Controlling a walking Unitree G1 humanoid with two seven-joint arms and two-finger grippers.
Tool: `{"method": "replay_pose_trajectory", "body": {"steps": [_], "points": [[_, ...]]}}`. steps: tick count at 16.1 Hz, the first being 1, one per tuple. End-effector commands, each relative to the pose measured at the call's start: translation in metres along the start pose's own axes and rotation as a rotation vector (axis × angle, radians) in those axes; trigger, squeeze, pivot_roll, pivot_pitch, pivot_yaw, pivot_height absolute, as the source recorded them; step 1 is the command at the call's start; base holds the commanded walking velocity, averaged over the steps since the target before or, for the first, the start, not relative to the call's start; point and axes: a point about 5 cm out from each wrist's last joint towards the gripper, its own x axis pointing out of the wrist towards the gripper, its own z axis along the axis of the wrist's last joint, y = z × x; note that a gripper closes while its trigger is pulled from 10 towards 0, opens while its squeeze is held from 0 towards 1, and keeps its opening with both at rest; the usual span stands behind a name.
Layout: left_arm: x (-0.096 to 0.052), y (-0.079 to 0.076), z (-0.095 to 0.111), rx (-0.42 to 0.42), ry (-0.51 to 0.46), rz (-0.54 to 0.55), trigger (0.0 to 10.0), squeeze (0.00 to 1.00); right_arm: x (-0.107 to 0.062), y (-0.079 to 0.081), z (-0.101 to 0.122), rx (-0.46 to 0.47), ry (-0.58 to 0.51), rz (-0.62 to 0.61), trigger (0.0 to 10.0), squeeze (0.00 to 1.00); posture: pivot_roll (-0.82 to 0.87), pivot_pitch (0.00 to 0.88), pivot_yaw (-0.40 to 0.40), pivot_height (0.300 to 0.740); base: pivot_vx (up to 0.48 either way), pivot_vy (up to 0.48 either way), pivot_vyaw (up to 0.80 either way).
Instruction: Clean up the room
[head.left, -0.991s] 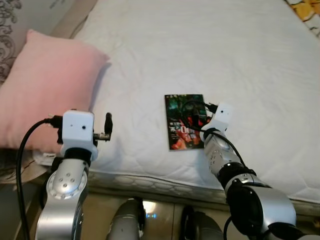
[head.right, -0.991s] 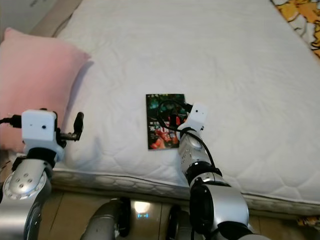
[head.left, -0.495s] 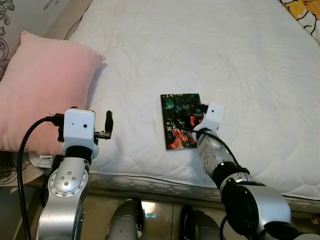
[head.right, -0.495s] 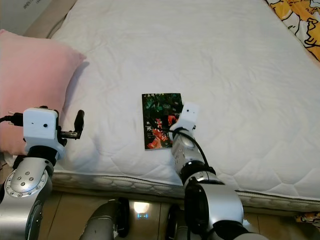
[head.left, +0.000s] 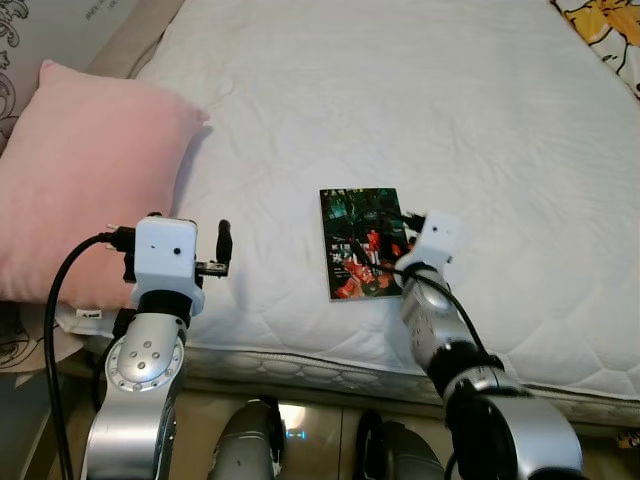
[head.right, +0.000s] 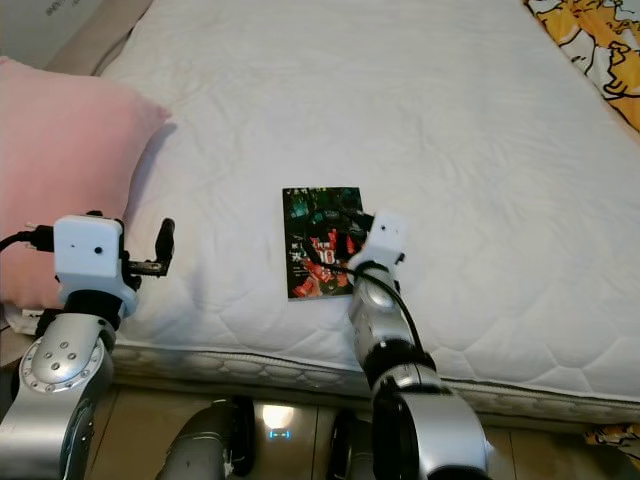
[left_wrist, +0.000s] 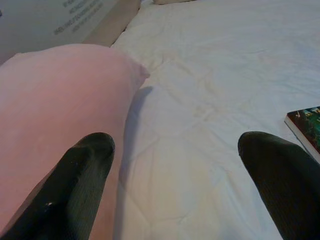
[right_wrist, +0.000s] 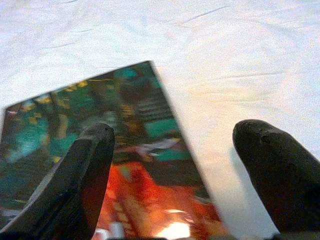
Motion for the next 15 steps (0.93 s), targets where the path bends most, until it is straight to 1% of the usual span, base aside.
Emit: {"method": "replay_pose_trajectory", "body": {"steps": [1, 3, 6, 7, 8, 9, 11, 12, 15], "points": [[0.001, -0.004, -0.002, -0.005, 0.005, -0.006, 10.0, 0.0, -0.005, -0.003, -0.007, -0.013, 0.007, -0.011, 10.0, 0.0, 0.26, 0.215, -0.073, 0.736, 0.0, 0.0, 0.0], [0.003, -0.006, -0.002, -0.013, 0.003, -0.011, 10.0, 0.0, -0.012, -0.01, -0.022, -0.005, 0.056, -0.01, 10.0, 0.0, 0.25, 0.219, -0.061, 0.736, 0.0, 0.0, 0.0], [0.003, -0.007, -0.002, -0.012, 0.001, -0.021, 10.0, 0.0, -0.007, -0.005, -0.023, 0.056, 0.117, 0.044, 10.0, 0.0, 0.26, 0.225, -0.057, 0.736, 0.0, 0.0, 0.0], [0.003, -0.006, -0.002, -0.011, 0.0, -0.021, 10.0, 0.0, -0.006, -0.004, -0.022, 0.063, 0.126, 0.051, 10.0, 0.0, 0.27, 0.227, -0.052, 0.736, 0.0, 0.0, 0.0], [0.002, -0.005, -0.001, -0.006, -0.002, -0.018, 10.0, 0.0, -0.004, -0.001, -0.021, 0.069, 0.154, 0.091, 10.0, 0.0, 0.28, 0.231, -0.047, 0.736, 0.0, 0.0, 0.0], [0.001, -0.005, -0.001, -0.004, -0.002, -0.018, 10.0, 0.0, -0.003, 0.0, -0.022, 0.068, 0.16, 0.1, 10.0, 0.0, 0.28, 0.231, -0.047, 0.736, 0.0, 0.0, 0.0], [-0.001, 0.0, 0.0, 0.013, -0.003, -0.011, 10.0, 0.0, -0.003, 0.004, -0.023, 0.022, 0.197, 0.151, 10.0, 0.0, 0.31, 0.246, -0.041, 0.736, 0.0, 0.0, 0.0], [-0.002, 0.002, 0.001, 0.02, -0.003, -0.007, 10.0, 0.0, -0.002, 0.003, -0.023, 0.009, 0.209, 0.15, 10.0, 0.0, 0.32, 0.252, -0.038, 0.736, 0.0, 0.0, 0.0], [-0.006, 0.005, 0.002, 0.035, -0.004, -0.004, 10.0, 0.0, 0.002, 0.008, -0.019, 0.014, 0.23, 0.151, 10.0, 0.0, 0.34, 0.257, -0.035, 0.736, 0.0, 0.0, 0.0]]}}
